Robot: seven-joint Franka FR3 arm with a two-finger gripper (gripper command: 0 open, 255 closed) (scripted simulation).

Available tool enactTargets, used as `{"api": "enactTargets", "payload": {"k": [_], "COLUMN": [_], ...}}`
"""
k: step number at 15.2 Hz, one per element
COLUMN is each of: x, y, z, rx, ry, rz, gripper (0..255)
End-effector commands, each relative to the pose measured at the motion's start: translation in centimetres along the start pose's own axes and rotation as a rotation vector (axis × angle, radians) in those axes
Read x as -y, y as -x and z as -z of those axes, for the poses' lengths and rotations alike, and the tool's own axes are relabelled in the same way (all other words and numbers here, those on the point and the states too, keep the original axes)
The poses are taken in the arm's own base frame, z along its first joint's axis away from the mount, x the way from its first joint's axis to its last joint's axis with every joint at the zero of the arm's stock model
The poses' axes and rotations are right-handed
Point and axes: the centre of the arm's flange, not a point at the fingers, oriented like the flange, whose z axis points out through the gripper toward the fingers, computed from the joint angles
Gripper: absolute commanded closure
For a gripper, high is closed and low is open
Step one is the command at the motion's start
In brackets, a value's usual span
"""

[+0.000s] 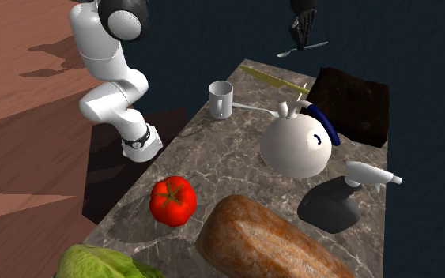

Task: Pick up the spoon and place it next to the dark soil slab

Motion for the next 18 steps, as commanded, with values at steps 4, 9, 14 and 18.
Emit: {"api": "enactTargets", "payload": {"k": [4, 9, 14, 18], "x": [2.9, 2.6, 2.3, 2.0], "y": [0.9, 1.5, 2.1, 2.6], "z": [-1.6, -4.1, -6.7, -8.7], "rx": [-0.002, -0.002, -0.002, -0.002], "ry": [0.001, 0.001, 0.001, 0.001], "rz": [-0.003, -0.003, -0.003, -0.003], "gripper": [255, 255, 255, 255]}}
